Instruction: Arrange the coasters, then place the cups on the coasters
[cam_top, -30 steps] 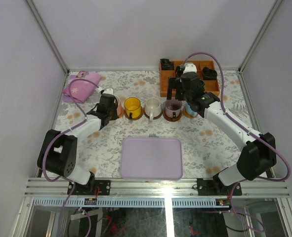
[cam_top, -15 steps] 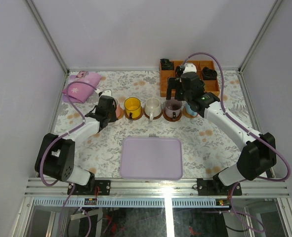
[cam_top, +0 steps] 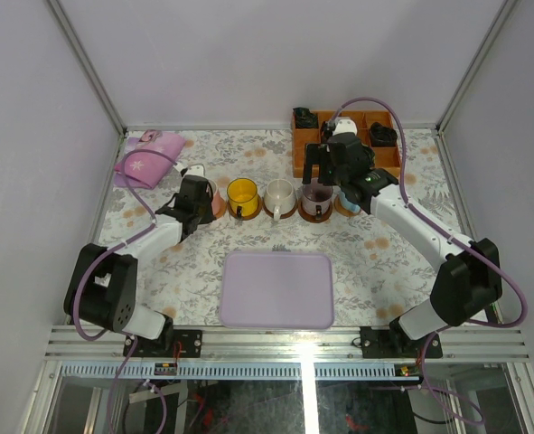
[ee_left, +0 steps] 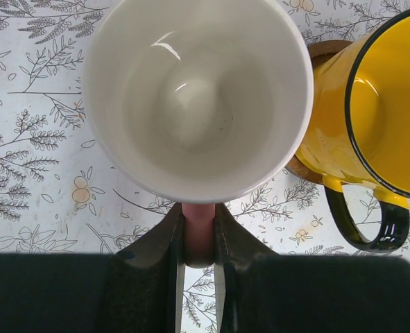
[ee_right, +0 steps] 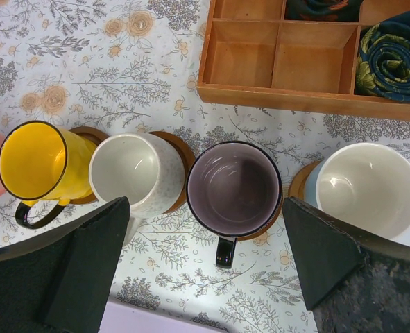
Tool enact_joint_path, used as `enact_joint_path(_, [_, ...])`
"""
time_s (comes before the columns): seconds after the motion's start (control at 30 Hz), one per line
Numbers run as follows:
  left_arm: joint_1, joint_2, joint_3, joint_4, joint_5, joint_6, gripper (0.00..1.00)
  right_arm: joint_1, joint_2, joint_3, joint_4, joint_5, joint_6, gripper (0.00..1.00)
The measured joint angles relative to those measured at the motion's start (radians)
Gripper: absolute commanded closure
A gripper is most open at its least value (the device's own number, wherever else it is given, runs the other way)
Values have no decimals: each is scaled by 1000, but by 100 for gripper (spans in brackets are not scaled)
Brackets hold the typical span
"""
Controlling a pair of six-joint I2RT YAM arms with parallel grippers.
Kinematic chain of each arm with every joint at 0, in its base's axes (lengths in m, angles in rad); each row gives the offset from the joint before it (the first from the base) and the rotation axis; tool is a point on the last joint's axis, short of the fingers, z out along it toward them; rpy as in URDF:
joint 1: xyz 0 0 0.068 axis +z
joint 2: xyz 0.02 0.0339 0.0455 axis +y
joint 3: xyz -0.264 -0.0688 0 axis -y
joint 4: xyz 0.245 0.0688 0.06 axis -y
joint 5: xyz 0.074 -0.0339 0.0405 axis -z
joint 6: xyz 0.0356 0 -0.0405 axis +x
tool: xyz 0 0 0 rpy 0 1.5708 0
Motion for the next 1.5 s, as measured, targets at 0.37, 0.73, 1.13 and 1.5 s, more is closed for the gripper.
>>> enact_joint_path(0.37, [-5,14,1,-2,24,7,61,0,0,0,0,0,3,1])
enact_joint_path(0.73, [-29,20,12,-11,16,29,42,0,0,0,1,0,3,1])
enact_joint_path(1.13, [-31,19,56,-72,-34,44,37,0,0,0,9,0,3,1])
enact_joint_path(1.5, [-35,8,71,-185,-103,37,35,0,0,0,11,-2,3,1])
